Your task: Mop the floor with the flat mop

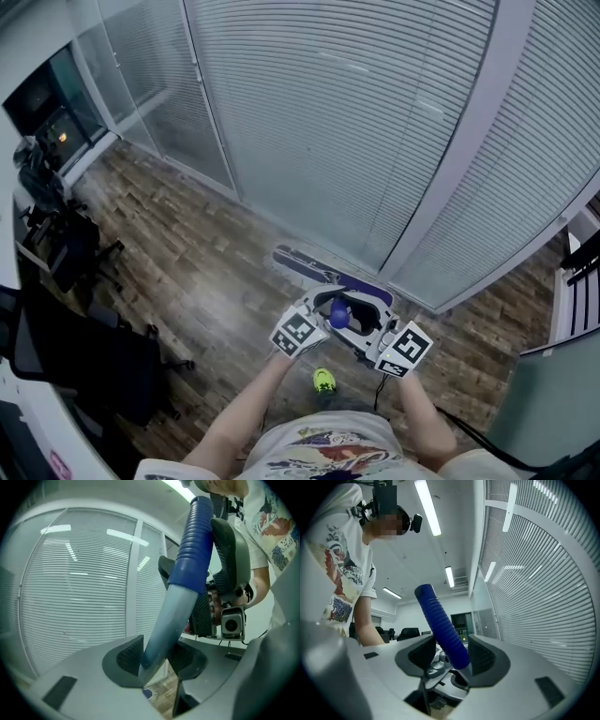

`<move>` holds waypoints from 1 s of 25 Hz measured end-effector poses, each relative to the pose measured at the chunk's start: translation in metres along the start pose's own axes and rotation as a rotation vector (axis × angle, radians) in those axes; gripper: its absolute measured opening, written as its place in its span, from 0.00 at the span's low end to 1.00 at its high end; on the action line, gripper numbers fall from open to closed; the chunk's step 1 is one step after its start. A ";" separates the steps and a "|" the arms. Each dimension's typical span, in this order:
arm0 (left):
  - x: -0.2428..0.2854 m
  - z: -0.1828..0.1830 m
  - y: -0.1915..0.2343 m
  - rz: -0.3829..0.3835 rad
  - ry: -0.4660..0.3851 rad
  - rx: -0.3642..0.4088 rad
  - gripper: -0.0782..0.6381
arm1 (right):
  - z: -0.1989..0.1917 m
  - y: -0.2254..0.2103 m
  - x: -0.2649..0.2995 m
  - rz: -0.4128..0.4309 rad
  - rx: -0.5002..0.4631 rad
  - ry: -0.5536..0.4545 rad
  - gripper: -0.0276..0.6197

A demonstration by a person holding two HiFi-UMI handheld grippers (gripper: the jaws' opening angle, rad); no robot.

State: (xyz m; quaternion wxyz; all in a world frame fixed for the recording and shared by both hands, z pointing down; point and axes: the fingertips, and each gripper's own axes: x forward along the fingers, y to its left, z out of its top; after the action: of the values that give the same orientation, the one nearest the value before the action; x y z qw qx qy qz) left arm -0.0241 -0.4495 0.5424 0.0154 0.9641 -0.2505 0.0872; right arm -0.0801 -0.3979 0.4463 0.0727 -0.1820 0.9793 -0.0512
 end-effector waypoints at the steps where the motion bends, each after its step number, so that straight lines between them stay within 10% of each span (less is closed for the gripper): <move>1: -0.002 0.000 0.002 0.007 -0.003 0.000 0.31 | 0.000 0.000 0.003 0.010 -0.003 0.004 0.37; 11: -0.029 -0.019 -0.045 -0.014 0.106 0.103 0.28 | -0.017 0.056 -0.013 -0.002 -0.049 0.106 0.35; 25: -0.108 -0.068 -0.220 -0.028 0.165 0.131 0.27 | -0.065 0.232 -0.097 -0.053 -0.076 0.156 0.35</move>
State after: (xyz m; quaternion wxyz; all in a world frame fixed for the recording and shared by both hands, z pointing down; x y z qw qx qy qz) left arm -0.0211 -0.2001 0.5929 -0.0261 0.9559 -0.2288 0.1824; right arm -0.0819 -0.1425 0.4924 -0.0122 -0.2061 0.9780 -0.0301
